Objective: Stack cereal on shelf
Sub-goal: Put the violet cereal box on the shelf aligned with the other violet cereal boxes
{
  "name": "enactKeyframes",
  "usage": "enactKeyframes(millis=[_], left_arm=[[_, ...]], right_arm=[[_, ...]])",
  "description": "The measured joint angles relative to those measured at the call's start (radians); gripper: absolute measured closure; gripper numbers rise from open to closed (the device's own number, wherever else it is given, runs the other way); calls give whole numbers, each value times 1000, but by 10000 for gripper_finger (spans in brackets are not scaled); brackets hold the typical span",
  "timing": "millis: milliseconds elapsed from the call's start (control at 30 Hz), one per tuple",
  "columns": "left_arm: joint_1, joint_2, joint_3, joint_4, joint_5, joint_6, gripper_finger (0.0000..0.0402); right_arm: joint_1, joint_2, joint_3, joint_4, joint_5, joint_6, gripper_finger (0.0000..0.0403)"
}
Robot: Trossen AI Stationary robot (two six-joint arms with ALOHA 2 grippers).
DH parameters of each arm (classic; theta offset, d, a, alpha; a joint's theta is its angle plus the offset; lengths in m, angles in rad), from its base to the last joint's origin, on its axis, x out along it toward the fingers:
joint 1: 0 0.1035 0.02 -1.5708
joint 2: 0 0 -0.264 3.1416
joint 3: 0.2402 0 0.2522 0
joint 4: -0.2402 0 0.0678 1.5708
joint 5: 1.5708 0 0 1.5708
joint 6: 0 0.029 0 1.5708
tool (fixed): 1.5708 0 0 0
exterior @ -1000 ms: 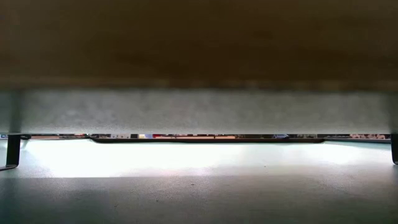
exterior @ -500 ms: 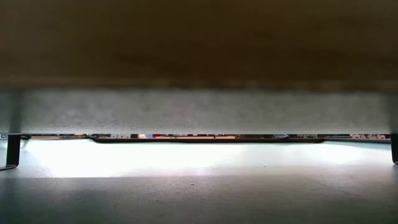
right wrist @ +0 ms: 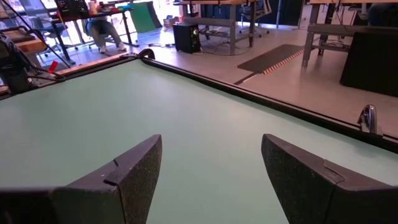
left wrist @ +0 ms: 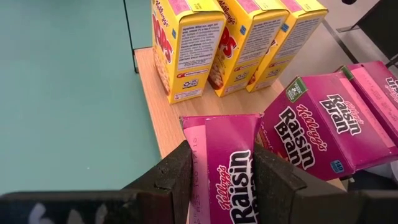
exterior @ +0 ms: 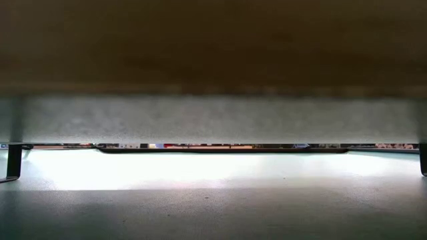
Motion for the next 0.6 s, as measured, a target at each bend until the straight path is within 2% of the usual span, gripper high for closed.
enactKeyframes(millis=[600], left_arm=[[-3,17,0,36,-3,-58,284]], right_arm=[[0,0,0,0,0,0,138]])
